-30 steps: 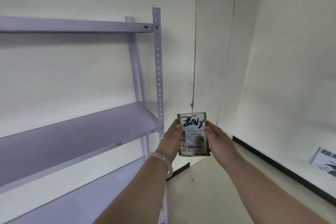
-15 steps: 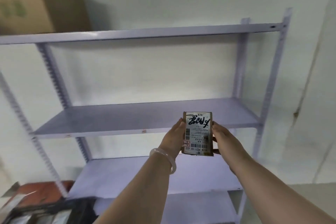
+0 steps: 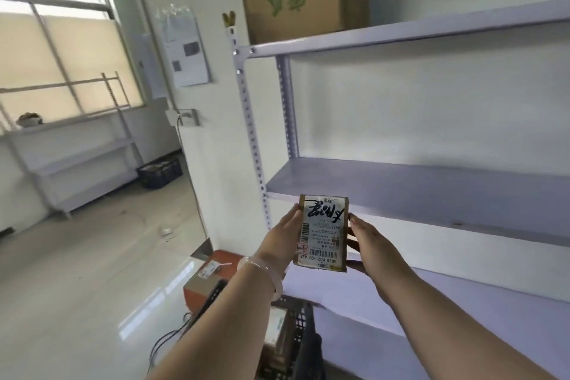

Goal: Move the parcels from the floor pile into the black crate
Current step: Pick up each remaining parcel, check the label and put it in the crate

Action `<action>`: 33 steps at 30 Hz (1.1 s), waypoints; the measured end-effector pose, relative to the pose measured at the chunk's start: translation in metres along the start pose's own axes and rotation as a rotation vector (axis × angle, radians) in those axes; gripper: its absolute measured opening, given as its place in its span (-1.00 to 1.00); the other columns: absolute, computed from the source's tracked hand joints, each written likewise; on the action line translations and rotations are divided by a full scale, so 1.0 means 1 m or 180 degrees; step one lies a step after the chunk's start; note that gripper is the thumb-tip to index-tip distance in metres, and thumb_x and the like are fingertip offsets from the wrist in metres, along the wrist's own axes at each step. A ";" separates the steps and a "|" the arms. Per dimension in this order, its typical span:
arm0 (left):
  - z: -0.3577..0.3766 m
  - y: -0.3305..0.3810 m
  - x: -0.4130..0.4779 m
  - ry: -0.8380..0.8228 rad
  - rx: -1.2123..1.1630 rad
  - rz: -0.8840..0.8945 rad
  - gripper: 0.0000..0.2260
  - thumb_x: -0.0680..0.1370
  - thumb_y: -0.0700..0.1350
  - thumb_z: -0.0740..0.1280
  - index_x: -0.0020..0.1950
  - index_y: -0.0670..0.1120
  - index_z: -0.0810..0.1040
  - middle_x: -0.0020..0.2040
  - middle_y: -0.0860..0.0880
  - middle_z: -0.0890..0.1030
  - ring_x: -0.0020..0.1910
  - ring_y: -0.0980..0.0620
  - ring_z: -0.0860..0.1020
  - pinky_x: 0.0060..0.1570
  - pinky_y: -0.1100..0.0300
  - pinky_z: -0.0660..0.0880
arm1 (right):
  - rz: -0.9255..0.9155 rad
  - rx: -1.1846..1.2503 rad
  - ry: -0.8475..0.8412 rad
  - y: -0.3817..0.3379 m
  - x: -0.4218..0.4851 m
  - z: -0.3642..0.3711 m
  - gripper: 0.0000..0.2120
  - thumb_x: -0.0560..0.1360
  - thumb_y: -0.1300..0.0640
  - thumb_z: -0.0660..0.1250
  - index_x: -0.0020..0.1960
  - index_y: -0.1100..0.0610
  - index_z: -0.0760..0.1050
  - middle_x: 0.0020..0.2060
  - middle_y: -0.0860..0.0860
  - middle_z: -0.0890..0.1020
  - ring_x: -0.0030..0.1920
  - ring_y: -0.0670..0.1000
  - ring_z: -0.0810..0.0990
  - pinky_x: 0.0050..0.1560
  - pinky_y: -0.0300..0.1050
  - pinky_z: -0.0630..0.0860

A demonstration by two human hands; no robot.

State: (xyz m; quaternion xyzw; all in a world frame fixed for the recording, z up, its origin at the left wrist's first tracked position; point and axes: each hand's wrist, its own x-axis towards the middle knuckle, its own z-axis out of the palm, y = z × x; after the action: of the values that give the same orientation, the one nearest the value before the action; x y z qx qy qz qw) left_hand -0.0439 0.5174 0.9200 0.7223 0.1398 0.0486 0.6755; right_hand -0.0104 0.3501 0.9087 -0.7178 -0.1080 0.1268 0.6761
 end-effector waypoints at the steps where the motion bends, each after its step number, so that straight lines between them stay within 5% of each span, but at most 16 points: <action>1: -0.009 0.000 0.003 0.0066 -0.0067 -0.0084 -0.63 0.61 0.05 0.17 0.43 0.08 0.35 0.29 -0.01 0.52 0.33 -0.09 0.45 0.34 -0.16 0.37 | 0.0066 0.0057 -0.0032 0.002 0.006 0.011 -0.72 0.61 -0.12 0.00 -0.07 -0.29 0.47 0.01 -0.19 0.55 0.08 -0.09 0.52 0.03 0.00 0.55; 6: -0.051 -0.029 0.030 0.0205 -0.0221 -0.0369 -0.63 0.61 0.12 0.12 0.40 0.10 0.40 0.24 -0.05 0.58 0.24 -0.13 0.52 0.18 -0.16 0.52 | 0.0463 0.0318 -0.0093 0.016 0.040 0.045 -0.79 0.61 -0.13 0.04 -0.01 -0.19 0.44 0.04 -0.12 0.57 0.08 -0.09 0.53 -0.05 -0.01 0.55; 11: -0.073 -0.050 0.053 0.0293 -0.0294 -0.0617 -0.72 0.59 0.15 0.16 0.12 0.08 0.58 -0.10 -0.04 0.72 -0.07 -0.02 0.67 -0.10 0.06 0.64 | 0.0661 0.0294 -0.0263 0.036 0.079 0.060 -0.73 0.60 -0.14 0.05 0.17 -0.09 0.42 0.04 -0.13 0.56 0.07 -0.12 0.53 -0.17 -0.07 0.53; 16: -0.082 -0.052 0.081 0.0302 -0.0332 -0.0933 -0.71 0.56 0.13 0.21 -0.22 0.13 0.68 -0.17 0.03 0.72 0.04 -0.10 0.64 0.04 -0.06 0.60 | 0.0914 0.0511 -0.0493 0.058 0.119 0.067 -0.70 0.59 -0.15 0.06 0.10 -0.07 0.49 0.09 -0.09 0.60 0.13 -0.07 0.54 -0.06 0.00 0.55; 19: -0.089 -0.060 0.096 0.0420 -0.0433 -0.1051 -0.74 0.53 0.13 0.26 -0.14 0.05 0.67 -0.14 0.00 0.73 0.06 -0.11 0.63 0.10 -0.09 0.56 | 0.1052 0.0563 -0.0572 0.070 0.136 0.071 -0.67 0.59 -0.15 0.07 0.18 -0.03 0.48 0.10 -0.08 0.60 0.15 -0.05 0.54 0.07 0.08 0.53; 25: -0.109 -0.100 0.127 0.0526 -0.0655 -0.1297 -0.77 0.54 0.10 0.29 -0.01 -0.01 0.62 -0.04 -0.06 0.72 0.08 -0.17 0.62 0.12 -0.16 0.54 | 0.1279 0.0465 -0.0678 0.099 0.163 0.091 -0.68 0.59 -0.16 0.07 0.14 -0.04 0.49 0.03 -0.12 0.61 0.07 -0.12 0.55 -0.08 -0.04 0.55; 29: -0.128 -0.134 0.160 0.0267 -0.0528 -0.1499 -0.78 0.56 0.09 0.25 0.02 0.00 0.60 -0.14 -0.02 0.73 0.06 -0.14 0.63 0.13 -0.17 0.54 | 0.1439 0.0200 -0.0535 0.132 0.177 0.115 -0.59 0.58 -0.19 0.06 0.26 -0.01 0.47 0.17 -0.05 0.56 0.19 -0.03 0.51 0.12 0.08 0.54; 33: -0.156 -0.183 0.194 -0.0150 -0.0558 -0.1849 -0.73 0.58 0.06 0.22 0.18 -0.03 0.55 0.02 -0.08 0.69 0.14 -0.16 0.57 0.19 -0.22 0.48 | 0.1739 0.0004 -0.0216 0.173 0.188 0.154 -0.68 0.57 -0.21 0.04 0.00 -0.16 0.55 0.00 -0.14 0.63 0.00 -0.13 0.57 -0.09 -0.10 0.47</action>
State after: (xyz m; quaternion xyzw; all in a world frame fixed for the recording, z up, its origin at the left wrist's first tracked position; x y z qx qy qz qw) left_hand 0.0764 0.7283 0.7290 0.5920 0.3201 -0.1515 0.7240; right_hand 0.1134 0.5462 0.7213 -0.7152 0.0671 0.3284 0.6132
